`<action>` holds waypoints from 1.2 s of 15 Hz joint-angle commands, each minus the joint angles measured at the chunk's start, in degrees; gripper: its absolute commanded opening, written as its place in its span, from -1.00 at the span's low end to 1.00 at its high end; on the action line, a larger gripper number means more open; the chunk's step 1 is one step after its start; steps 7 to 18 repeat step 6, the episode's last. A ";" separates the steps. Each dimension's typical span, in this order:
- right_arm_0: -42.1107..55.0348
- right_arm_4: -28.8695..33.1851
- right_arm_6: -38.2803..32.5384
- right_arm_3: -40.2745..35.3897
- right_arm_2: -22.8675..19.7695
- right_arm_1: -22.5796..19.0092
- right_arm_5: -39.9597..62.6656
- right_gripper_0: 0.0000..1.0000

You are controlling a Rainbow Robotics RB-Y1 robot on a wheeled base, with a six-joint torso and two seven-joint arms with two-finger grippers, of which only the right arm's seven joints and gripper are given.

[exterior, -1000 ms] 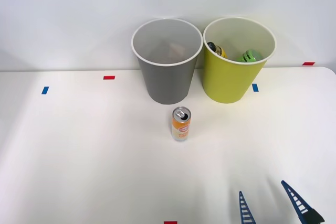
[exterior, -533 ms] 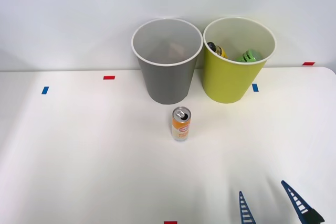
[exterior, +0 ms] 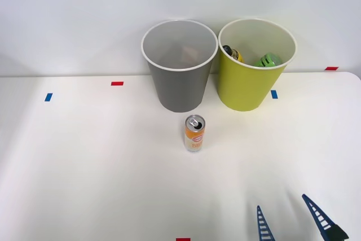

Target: Put cans in the gray bin, plastic bottles in the light green bin

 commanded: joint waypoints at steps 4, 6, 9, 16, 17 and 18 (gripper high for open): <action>0.00 0.00 0.00 0.00 0.00 0.00 0.00 1.00; 0.00 0.00 0.00 0.00 0.00 0.00 0.00 1.00; 0.00 0.00 0.00 0.00 0.00 0.00 0.00 1.00; 0.00 0.00 0.00 0.00 0.00 0.00 0.00 1.00; 0.00 0.00 0.00 0.00 0.00 0.00 0.00 1.00; 0.00 0.00 0.00 0.00 0.00 0.00 0.00 1.00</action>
